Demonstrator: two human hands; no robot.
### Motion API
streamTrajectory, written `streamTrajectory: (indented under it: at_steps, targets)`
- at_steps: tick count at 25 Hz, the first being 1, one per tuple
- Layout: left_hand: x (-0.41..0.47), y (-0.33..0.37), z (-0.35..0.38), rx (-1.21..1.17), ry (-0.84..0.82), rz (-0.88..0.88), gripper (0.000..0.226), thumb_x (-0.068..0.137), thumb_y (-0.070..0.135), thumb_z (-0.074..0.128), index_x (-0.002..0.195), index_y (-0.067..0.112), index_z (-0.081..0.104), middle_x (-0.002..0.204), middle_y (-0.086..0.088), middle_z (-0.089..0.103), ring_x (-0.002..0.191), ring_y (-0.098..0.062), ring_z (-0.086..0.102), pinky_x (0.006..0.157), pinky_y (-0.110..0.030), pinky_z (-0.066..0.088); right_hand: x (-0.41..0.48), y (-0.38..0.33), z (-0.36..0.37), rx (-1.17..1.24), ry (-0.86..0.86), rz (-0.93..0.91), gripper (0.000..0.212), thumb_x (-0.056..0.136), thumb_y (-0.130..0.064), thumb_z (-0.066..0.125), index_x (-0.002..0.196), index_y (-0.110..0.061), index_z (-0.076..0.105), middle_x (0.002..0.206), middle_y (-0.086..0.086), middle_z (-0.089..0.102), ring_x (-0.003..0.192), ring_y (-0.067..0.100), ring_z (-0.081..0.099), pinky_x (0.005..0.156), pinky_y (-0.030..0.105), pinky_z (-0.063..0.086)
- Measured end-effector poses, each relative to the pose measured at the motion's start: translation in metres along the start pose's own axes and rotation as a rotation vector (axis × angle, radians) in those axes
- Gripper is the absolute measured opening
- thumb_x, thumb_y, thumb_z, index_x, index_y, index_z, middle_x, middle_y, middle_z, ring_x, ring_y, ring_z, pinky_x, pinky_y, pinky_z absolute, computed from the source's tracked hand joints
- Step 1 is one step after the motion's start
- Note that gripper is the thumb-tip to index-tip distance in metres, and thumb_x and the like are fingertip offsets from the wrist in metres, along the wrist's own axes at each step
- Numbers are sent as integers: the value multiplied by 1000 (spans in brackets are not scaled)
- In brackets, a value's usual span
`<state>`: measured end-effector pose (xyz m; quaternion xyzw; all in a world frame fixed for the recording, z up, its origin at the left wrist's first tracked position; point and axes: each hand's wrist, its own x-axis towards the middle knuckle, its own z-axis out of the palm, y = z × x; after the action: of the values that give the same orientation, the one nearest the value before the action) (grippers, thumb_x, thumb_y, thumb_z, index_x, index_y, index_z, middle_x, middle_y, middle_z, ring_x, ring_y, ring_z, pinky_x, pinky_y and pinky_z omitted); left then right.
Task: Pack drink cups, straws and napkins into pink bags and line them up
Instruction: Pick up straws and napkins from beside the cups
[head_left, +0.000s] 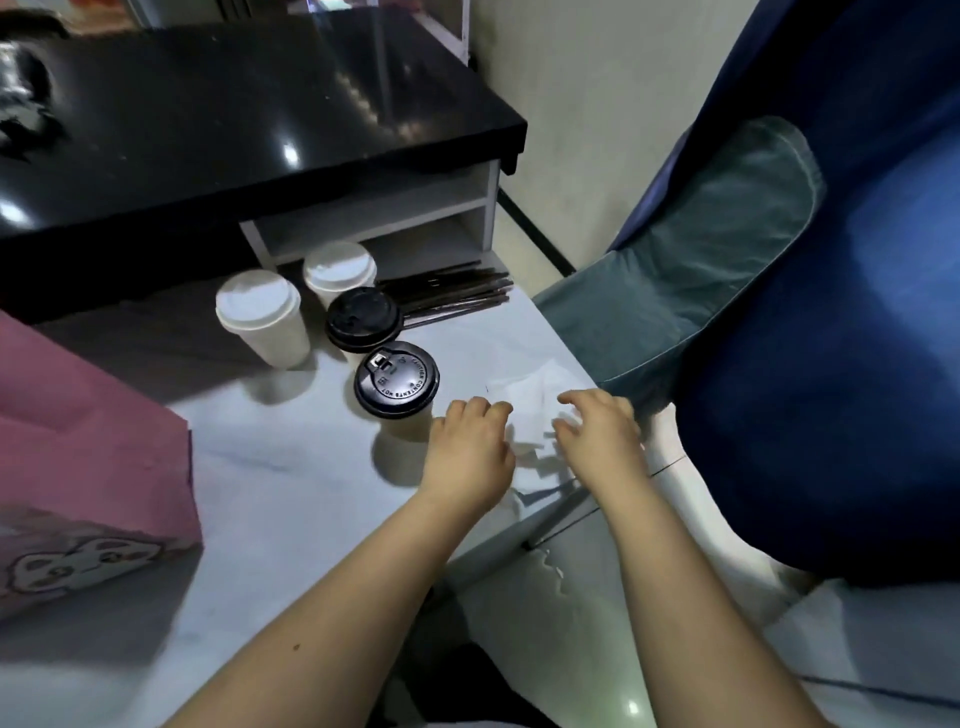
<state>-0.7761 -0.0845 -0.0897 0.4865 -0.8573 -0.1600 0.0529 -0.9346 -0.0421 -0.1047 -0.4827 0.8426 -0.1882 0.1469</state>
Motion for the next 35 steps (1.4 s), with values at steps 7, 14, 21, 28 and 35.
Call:
streamTrajectory:
  at_steps: [7, 14, 21, 28, 35]
  targets:
    - [12, 0, 11, -24, 20, -98, 48, 88, 25, 52, 136, 22, 46, 126, -3, 53, 119, -27, 44, 93, -41, 42, 29, -2, 24, -59, 75, 103, 67, 70, -69, 61, 118, -22, 60, 135, 5, 43, 123, 29, 27, 103, 45, 24]
    - [20, 3, 12, -44, 33, -136, 44, 91, 27, 51, 134, 21, 50, 126, -3, 55, 119, -27, 45, 92, -41, 43, 21, -1, 51, 17, 78, -43, 29, 74, -44, 74, 88, -19, 67, 137, 2, 46, 135, 32, 17, 102, 44, 11]
    - [22, 3, 7, -45, 57, -142, 44, 90, 25, 51, 134, 21, 50, 125, -3, 54, 118, -27, 44, 92, -41, 43, 17, 2, 36, 307, 232, -101, 9, 78, -18, 71, 78, -22, 63, 70, -13, 51, 100, 15, 42, 100, 46, 17]
    - [26, 14, 9, -29, 28, -104, 46, 91, 24, 50, 137, 22, 47, 128, -3, 53, 120, -27, 44, 94, -42, 41, 25, 27, 16, 21, 34, 107, 23, 79, -44, 67, 95, -29, 59, 100, -7, 60, 107, 23, 41, 80, 36, 19]
    - [25, 20, 18, 11, 12, -93, 47, 90, 23, 49, 137, 23, 45, 129, -2, 53, 120, -26, 44, 94, -40, 39, 18, 20, 31, -66, 33, 164, 48, 75, -53, 71, 109, -22, 54, 120, 2, 52, 111, 27, 35, 81, 38, 20]
